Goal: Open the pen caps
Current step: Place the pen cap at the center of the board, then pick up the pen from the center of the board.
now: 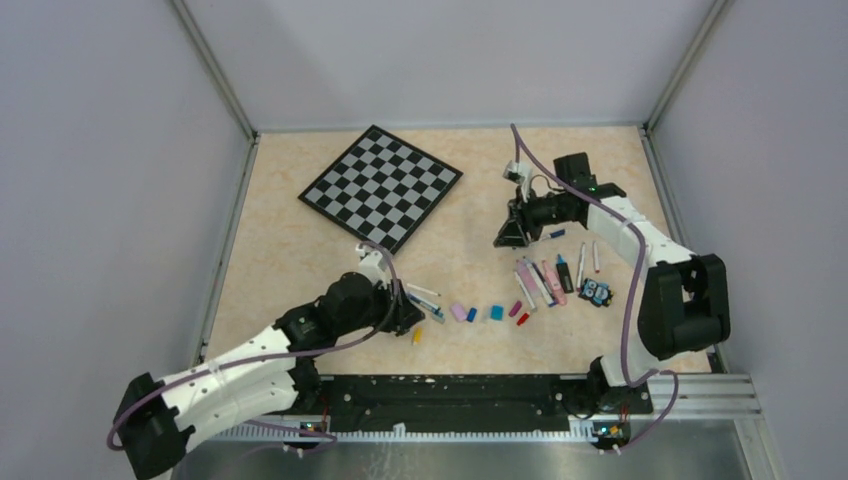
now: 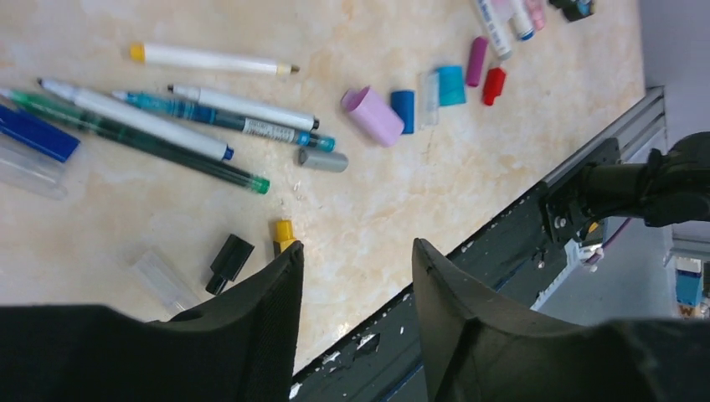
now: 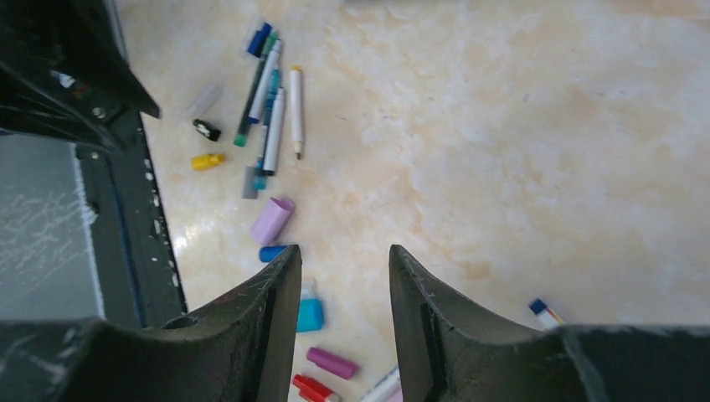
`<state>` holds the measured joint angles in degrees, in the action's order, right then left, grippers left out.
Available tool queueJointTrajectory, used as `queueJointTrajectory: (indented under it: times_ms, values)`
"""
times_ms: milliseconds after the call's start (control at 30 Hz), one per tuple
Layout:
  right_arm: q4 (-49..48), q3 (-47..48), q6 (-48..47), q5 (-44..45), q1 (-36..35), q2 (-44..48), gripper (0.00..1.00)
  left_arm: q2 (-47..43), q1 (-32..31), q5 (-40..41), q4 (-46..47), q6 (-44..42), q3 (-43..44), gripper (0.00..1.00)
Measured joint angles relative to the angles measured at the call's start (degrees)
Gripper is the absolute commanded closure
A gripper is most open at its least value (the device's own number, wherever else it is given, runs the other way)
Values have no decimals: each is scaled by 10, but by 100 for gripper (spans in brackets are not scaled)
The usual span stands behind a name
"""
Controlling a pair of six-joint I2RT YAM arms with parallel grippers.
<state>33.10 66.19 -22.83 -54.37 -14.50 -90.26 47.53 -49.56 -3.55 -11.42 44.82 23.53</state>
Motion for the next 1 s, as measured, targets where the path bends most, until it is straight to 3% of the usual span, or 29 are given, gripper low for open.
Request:
queueJointTrajectory:
  times_ms: [167,300,467,667,833,1000]
  values:
    - [-9,-43,-66,56,45,56,52,-108,0,48,20,-30,-8,2]
    - [-10,-80,-149,67,76,85,50,-186,0,80,74,-40,-52,1]
    - [61,-79,-352,82,83,68,48,-243,0,85,111,-45,-108,1]
    - [184,-8,-607,172,83,-37,50,-269,0,85,111,-43,-137,1]
    - [239,114,-692,223,83,-139,55,-290,0,85,110,-41,-144,1]
    - [252,165,-716,259,76,-197,57,-309,0,86,97,-41,-147,1]
